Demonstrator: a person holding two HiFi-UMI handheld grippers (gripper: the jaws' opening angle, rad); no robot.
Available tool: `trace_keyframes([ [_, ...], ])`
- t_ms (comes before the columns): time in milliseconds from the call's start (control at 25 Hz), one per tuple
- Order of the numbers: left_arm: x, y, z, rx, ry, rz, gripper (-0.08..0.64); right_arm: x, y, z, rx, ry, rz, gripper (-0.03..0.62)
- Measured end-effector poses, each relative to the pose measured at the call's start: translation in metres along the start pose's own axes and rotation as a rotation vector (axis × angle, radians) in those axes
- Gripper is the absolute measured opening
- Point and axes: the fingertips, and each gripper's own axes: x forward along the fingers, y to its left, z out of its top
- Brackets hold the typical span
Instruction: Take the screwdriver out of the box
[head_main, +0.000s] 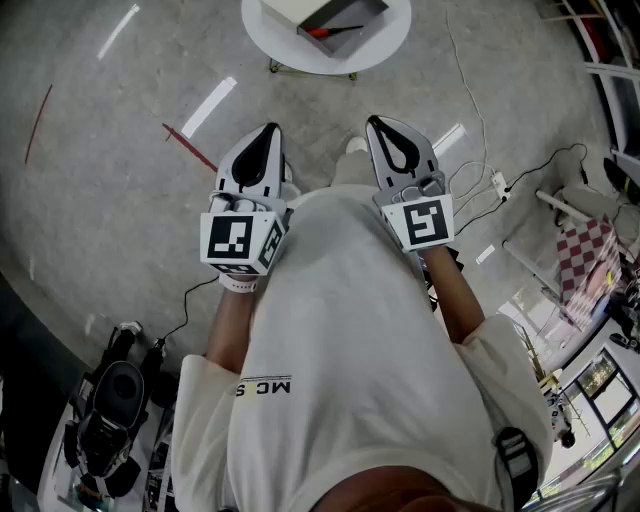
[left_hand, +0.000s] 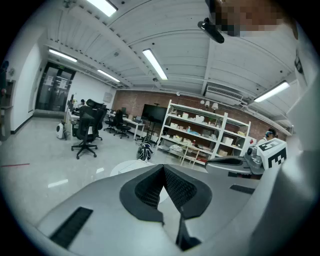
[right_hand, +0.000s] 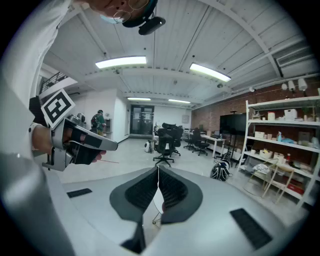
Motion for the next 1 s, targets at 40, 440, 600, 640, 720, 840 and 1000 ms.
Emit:
trace_keyframes([
  [40, -0.014, 0.002, 0.001, 0.023, 0.003, -0.01, 0.003, -0.007, 0.014, 0.002, 0.043, 0.012, -0.016, 0.071],
  [440, -0.071, 0.023, -0.027, 0.01, 0.074, -0.123, 0.003, -0.053, 0.068, -0.015, 0.203, 0.108, -0.211, 0.071],
  [600, -0.065, 0.011, -0.034, 0.023, 0.099, -0.166, 0.003, -0.06, 0.059, -0.026, 0.299, 0.099, -0.236, 0.071],
  [640, -0.063, 0.01, -0.031, 0.021, 0.095, -0.17, 0.003, -0.058, 0.057, -0.025, 0.298, 0.091, -0.231, 0.071],
  [720, -0.062, 0.011, -0.026, 0.02, 0.088, -0.18, 0.003, -0.052, 0.057, -0.02, 0.271, 0.081, -0.231, 0.071],
  [840, -0.058, 0.013, -0.02, 0.033, 0.089, -0.209, 0.003, -0.047, 0.061, -0.016, 0.277, 0.072, -0.241, 0.071],
  [1000, -0.038, 0.013, -0.01, 0.057, 0.101, -0.255, 0.003, -0.036, 0.06, -0.015, 0.46, 0.072, -0.187, 0.071],
])
